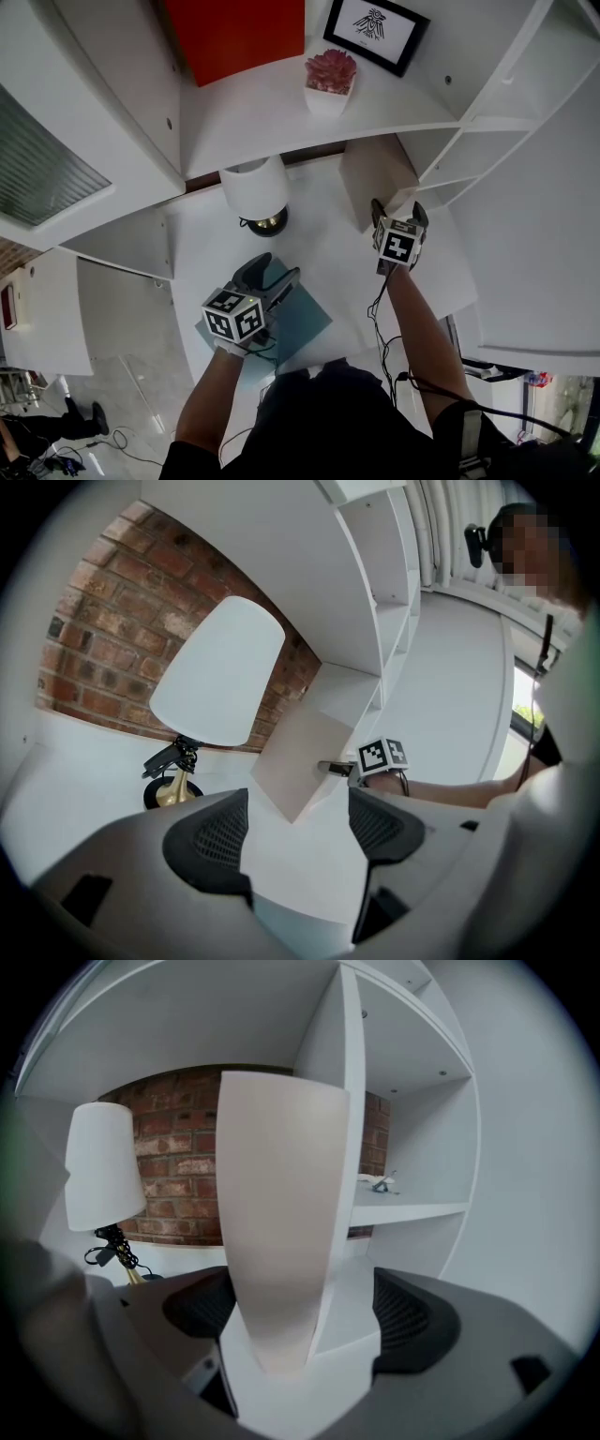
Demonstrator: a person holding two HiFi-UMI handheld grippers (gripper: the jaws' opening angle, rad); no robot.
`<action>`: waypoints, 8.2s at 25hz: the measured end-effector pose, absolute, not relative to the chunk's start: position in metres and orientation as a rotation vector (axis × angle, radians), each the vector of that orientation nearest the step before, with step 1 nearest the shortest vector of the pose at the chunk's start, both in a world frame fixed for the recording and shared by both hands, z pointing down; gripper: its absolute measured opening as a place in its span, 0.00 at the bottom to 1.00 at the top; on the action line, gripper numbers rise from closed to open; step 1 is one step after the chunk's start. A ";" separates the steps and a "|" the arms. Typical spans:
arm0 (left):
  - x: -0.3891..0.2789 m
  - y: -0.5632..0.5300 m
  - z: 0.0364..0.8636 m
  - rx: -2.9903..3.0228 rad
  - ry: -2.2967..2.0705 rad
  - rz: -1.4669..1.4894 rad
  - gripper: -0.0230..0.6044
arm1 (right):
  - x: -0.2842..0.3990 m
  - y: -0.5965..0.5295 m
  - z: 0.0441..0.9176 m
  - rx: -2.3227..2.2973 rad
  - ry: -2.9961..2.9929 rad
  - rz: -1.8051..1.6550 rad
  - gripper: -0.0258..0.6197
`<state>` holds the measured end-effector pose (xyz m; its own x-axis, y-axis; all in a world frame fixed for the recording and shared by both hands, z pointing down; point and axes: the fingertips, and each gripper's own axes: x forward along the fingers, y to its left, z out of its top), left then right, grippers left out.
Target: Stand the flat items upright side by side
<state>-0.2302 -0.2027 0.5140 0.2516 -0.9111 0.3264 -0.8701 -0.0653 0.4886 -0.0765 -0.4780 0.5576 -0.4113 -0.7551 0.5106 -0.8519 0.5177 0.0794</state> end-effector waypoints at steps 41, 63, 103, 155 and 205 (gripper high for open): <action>-0.266 0.071 0.567 1.115 -2.127 -0.163 0.57 | -0.169 -0.198 0.612 0.033 -2.455 0.786 0.51; -0.276 0.091 0.681 1.058 -1.792 -0.166 0.57 | -0.158 -0.145 0.688 -0.119 -2.202 0.735 0.56; -0.272 0.020 0.676 1.197 -1.524 -0.694 0.55 | -0.245 -0.130 0.482 0.113 -2.212 -0.450 0.50; -0.272 0.079 0.614 1.423 -1.690 -0.415 0.55 | -0.153 0.020 0.420 -0.060 -3.029 0.283 0.71; -0.248 0.028 0.604 1.532 -1.568 -0.314 0.54 | -0.058 -0.197 0.522 0.964 -2.624 0.263 0.46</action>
<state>-0.2478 0.0276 0.6042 0.1653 -0.8973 0.4093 -0.6704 0.2021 0.7139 -0.0585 -0.1967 0.5217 -0.7157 -0.5931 0.3688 -0.6544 0.7539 -0.0575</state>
